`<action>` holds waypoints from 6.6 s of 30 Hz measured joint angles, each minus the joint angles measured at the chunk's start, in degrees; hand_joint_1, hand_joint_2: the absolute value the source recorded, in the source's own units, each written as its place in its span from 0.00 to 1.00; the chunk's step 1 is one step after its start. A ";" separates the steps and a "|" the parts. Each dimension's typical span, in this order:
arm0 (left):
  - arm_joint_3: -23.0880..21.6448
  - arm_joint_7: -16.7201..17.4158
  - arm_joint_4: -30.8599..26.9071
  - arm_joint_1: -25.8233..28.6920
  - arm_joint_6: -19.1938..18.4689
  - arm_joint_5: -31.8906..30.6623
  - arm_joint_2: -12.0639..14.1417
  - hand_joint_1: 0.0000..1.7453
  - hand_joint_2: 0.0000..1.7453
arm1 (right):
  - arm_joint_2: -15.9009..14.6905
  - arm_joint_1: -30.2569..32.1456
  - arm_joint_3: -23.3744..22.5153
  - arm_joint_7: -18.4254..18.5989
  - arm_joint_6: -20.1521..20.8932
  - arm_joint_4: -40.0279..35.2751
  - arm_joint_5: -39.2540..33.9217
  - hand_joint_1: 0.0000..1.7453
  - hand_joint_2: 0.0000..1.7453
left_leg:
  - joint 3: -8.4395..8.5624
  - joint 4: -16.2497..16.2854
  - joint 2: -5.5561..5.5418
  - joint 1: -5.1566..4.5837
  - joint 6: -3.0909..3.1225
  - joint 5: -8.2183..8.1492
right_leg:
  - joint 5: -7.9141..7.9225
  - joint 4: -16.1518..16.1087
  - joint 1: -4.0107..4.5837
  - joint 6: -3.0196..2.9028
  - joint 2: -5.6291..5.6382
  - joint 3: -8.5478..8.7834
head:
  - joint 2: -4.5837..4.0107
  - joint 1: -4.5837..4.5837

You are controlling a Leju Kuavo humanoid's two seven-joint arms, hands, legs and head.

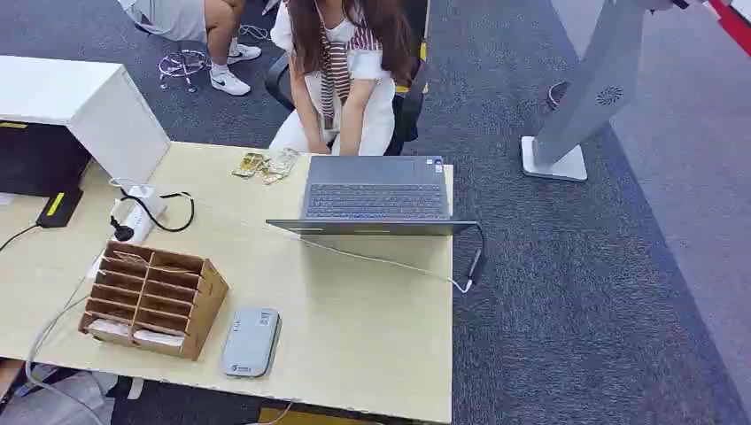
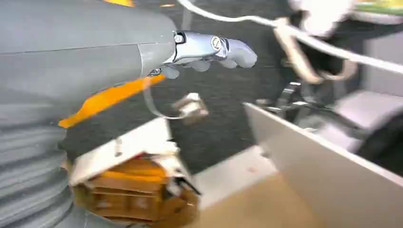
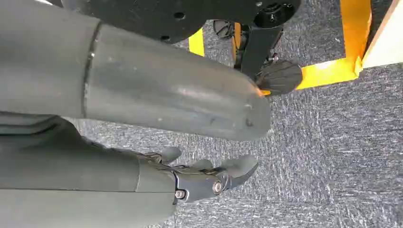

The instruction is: Pass the card to the sensor for recognition and then transmit it.

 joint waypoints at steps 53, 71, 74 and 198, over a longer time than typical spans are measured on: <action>-27.96 15.52 -38.65 -22.88 2.60 -63.68 11.02 0.00 1.00 | 0.04 -1.08 0.22 2.40 3.56 0.52 6.54 0.00 0.00 | 0.03 0.01 0.04 0.00 -0.01 0.26 | 0.28 0.00 0.00 -0.04 0.11 -0.08 | 0.00 0.02; -39.88 27.47 -26.14 -39.18 6.69 -92.53 18.24 0.00 1.00 | -0.77 -1.77 2.21 4.09 5.48 0.52 10.01 0.00 0.00 | -0.04 0.02 0.04 0.00 0.01 0.36 | 0.31 0.02 0.00 -0.02 0.12 -0.12 | 0.00 0.02; -42.01 29.58 -23.99 -41.90 7.72 -97.97 19.54 0.00 1.00 | -0.96 -1.96 2.62 4.50 5.73 0.55 10.95 0.00 0.00 | -0.03 0.02 0.08 0.00 0.02 0.37 | 0.34 0.03 0.00 -0.04 0.15 -0.13 | 0.00 0.04; -59.69 28.20 -45.15 -3.40 4.96 -111.23 33.83 1.00 1.00 | -0.52 -1.86 -0.46 4.46 6.03 0.79 15.85 0.00 0.00 | -0.26 0.01 0.06 0.00 0.03 0.42 | 0.38 0.02 0.00 0.00 0.12 -0.31 | 0.00 0.04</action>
